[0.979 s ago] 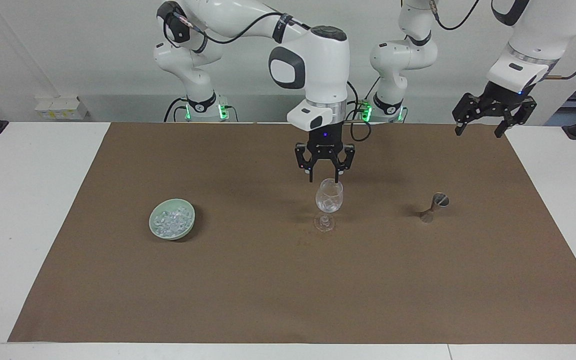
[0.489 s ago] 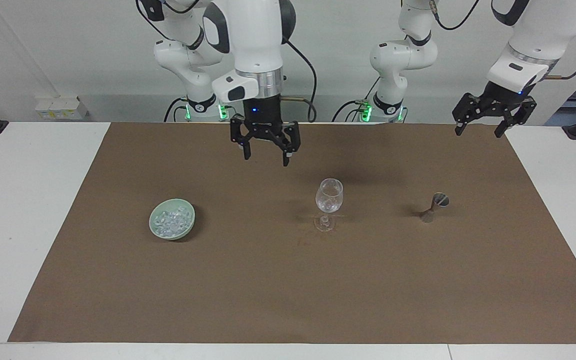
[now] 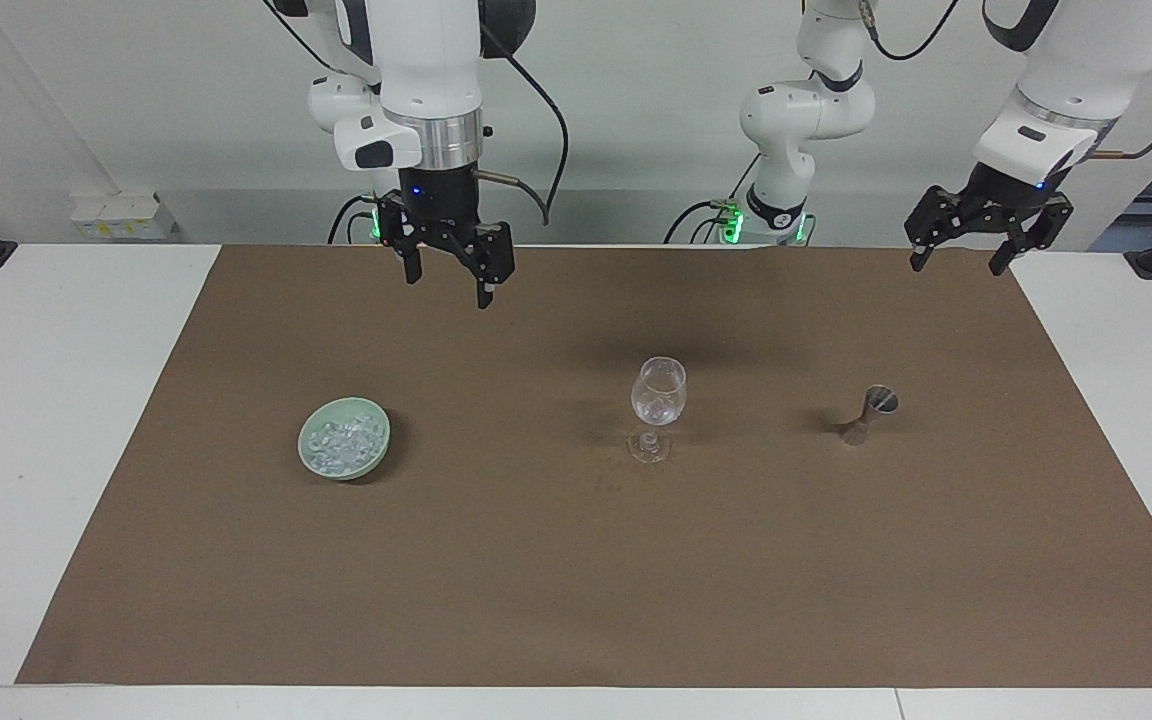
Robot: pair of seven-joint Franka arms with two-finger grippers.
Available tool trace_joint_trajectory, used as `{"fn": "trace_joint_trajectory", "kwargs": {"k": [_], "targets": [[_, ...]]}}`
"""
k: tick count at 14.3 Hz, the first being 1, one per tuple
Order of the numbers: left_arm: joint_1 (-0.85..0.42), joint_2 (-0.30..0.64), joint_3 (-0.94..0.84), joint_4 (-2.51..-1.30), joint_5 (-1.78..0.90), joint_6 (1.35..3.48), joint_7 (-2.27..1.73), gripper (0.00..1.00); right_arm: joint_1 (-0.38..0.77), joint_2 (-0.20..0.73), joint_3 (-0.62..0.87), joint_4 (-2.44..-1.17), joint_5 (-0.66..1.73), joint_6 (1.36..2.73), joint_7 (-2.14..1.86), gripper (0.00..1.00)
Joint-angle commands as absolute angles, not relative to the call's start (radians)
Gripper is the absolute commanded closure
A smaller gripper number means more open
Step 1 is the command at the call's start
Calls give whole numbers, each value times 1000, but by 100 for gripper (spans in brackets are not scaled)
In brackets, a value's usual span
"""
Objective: Pour wine and add ice with both arms
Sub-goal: 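Carry the tin back to its spot and open the right gripper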
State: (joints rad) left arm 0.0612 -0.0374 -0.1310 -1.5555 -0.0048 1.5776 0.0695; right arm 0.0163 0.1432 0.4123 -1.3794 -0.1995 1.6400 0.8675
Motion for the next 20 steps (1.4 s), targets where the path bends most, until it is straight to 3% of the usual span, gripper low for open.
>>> {"fn": "trace_joint_trajectory", "kwargs": {"k": [1, 7, 11, 20], "targets": [[69, -52, -130, -1566, -18, 1568, 89, 0, -90, 66, 425, -1422, -121, 1580, 778, 0], [69, -54, -130, -1566, -18, 1568, 89, 0, -86, -31, 218, -1420, -14, 1428, 451, 0], [69, -54, -130, -1566, -18, 1568, 89, 0, 52, -60, 13, -1420, -9, 1358, 351, 0], [69, -52, -130, -1566, -18, 1568, 89, 0, 37, -55, -3, -1423, 18, 1348, 268, 0]]}}
